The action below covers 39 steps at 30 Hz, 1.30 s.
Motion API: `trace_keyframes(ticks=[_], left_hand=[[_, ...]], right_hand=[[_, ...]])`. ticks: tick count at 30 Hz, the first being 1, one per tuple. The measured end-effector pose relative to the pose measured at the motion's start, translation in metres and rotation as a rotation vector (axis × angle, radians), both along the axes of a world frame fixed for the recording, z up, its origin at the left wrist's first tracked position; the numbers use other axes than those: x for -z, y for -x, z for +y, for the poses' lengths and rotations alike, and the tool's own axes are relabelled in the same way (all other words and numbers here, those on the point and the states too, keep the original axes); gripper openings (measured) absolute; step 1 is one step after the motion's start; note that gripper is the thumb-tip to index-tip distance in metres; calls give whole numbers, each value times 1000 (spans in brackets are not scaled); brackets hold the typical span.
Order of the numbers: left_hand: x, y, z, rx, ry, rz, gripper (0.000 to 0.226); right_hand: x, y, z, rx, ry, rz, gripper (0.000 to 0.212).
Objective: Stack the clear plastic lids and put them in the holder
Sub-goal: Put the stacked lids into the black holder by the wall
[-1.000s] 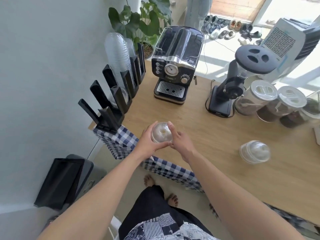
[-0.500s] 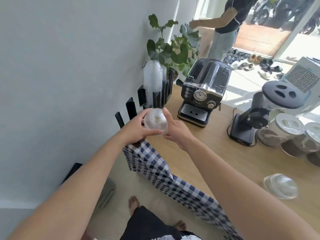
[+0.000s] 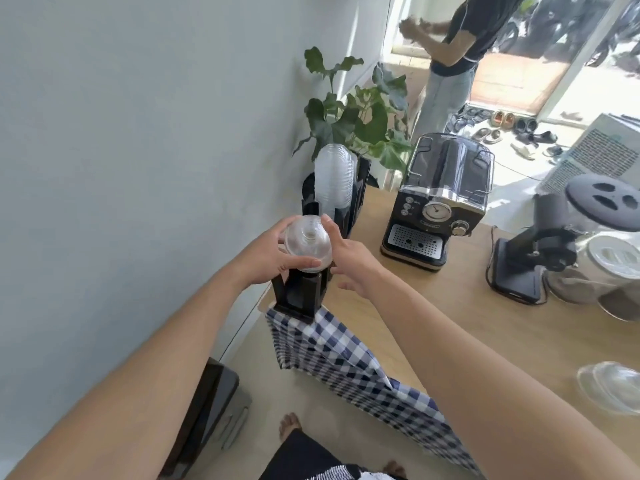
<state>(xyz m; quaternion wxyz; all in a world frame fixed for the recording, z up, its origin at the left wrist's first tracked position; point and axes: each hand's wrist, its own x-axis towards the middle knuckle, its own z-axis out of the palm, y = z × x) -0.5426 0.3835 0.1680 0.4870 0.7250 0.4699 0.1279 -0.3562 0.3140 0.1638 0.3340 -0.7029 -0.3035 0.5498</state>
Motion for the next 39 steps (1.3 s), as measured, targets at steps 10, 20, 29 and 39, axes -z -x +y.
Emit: trace_keyframes(ticks=[10, 20, 29, 39], left_hand=[[41, 17, 28, 67, 33, -59, 107], [40, 28, 37, 110, -10, -19, 110], [68, 23, 41, 53, 74, 126, 145], [107, 29, 38, -62, 100, 92, 110]], right_hand=[[29, 17, 22, 169, 77, -94, 163], [40, 15, 30, 117, 112, -179, 153], [58, 14, 33, 122, 230, -110, 147], [80, 12, 39, 155, 291, 86, 106]])
